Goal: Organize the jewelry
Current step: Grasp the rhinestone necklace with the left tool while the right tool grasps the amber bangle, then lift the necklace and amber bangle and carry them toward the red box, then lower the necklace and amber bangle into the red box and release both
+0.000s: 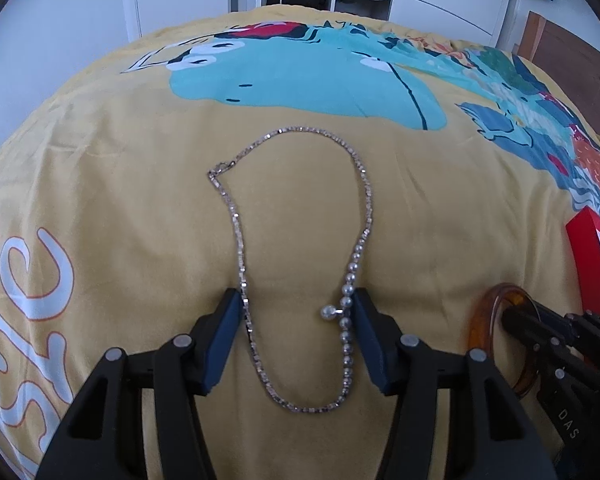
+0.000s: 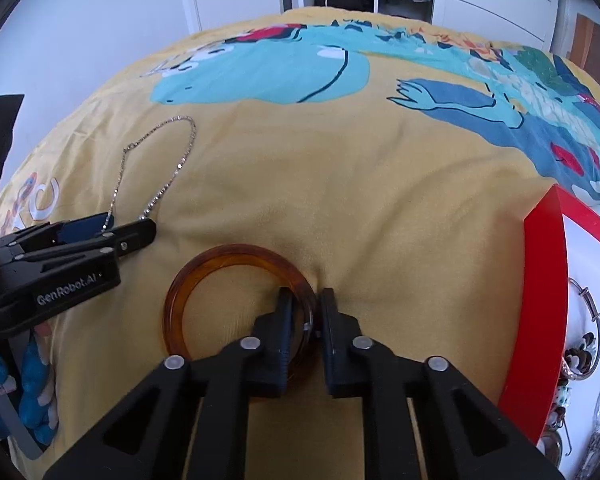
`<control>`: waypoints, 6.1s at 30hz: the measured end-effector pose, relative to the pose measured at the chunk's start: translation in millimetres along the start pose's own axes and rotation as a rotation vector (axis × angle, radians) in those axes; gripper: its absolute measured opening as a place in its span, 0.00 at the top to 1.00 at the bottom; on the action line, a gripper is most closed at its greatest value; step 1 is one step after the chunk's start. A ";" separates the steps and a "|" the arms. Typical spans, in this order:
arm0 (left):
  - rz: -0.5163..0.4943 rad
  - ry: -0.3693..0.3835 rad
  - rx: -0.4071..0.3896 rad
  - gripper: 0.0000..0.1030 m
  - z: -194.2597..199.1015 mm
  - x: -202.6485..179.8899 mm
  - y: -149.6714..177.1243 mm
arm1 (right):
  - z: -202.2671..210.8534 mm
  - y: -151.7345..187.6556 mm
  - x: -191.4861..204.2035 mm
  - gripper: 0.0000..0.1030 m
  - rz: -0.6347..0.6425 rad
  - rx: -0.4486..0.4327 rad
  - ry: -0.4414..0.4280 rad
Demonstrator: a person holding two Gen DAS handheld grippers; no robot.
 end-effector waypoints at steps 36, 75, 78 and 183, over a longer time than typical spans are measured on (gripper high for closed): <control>0.005 -0.012 -0.043 0.93 39.4 -4.1 16.2 | 36.8 13.8 -1.2 0.90 -0.023 -0.049 -0.019; -0.045 -0.016 -0.217 0.93 241.2 -59.8 64.7 | 213.1 66.4 -5.4 0.89 -0.080 -0.128 -0.014; -0.048 -0.018 -0.234 0.93 259.5 -62.9 72.8 | 229.7 76.1 -6.8 0.89 -0.078 -0.134 -0.007; -0.368 0.138 0.012 0.92 63.3 -346.8 22.7 | 115.6 61.0 -274.8 0.88 -0.307 -0.124 0.169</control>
Point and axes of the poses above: each gripper's, at about its wrist camera, not at the fingertips, and z roughly against the way its jaws point, x to its left, y to its underside, the point moved 8 cm from there along -z, roughly the way its jaws point, and after that the axes turned 15 degrees about y, right-handed, at the moved point
